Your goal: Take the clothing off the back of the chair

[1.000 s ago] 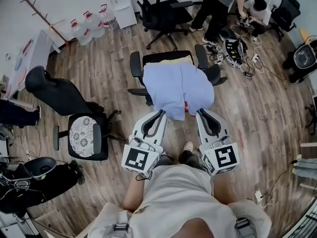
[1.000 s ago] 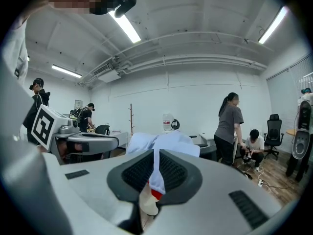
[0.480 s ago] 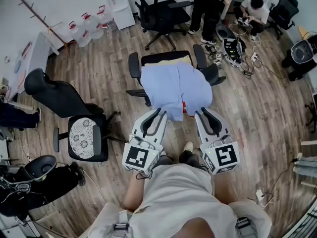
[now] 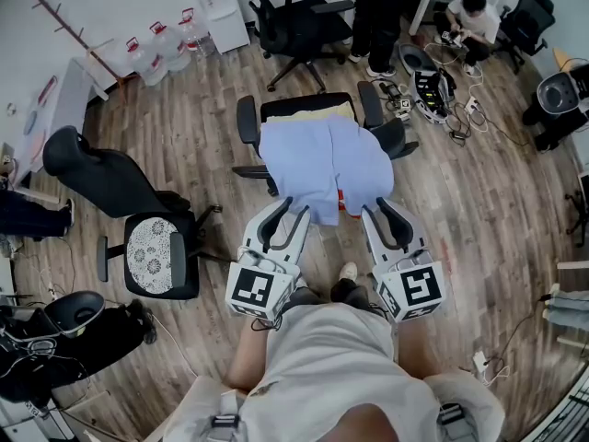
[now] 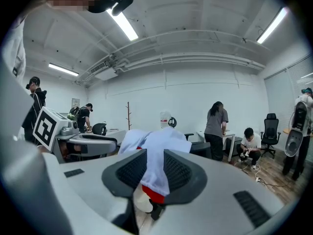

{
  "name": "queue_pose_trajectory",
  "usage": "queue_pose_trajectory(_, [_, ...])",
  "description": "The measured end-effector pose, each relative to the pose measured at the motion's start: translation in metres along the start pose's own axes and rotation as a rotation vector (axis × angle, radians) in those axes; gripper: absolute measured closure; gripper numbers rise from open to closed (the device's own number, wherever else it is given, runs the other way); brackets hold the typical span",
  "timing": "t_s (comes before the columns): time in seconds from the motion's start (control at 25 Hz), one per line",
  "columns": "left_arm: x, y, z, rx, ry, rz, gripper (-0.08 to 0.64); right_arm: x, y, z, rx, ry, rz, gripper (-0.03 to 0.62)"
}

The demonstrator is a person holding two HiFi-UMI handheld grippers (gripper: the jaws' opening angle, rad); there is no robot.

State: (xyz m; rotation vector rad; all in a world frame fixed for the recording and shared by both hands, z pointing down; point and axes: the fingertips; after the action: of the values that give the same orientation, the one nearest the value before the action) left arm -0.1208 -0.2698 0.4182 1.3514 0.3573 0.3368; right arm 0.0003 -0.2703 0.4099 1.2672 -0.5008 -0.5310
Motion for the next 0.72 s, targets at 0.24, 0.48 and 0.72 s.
queue_pose_trajectory(0.24, [-0.005, 0.002, 0.003, -0.013, -0.014, -0.004, 0.42, 0.004, 0.001, 0.001, -0.005, 0.01, 0.009, 0.463])
queue_pose_trajectory(0.48, [-0.008, 0.006, 0.005, -0.022, -0.023, -0.007, 0.4, 0.009, 0.005, 0.0, -0.008, 0.02, 0.022, 0.453])
queue_pose_trajectory(0.72, [-0.008, 0.011, 0.007, -0.042, -0.023, -0.006, 0.37, 0.014, 0.007, -0.001, -0.019, 0.04, 0.028, 0.412])
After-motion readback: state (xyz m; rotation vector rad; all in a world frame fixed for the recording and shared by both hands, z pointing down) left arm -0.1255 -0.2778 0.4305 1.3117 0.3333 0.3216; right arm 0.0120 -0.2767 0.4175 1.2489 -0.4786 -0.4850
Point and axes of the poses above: the fingertips, and each gripper's own axes: z forward along the fingers, x to its right, y out of its underside, and after that the axes turned 8 degrees about -y, right-handed
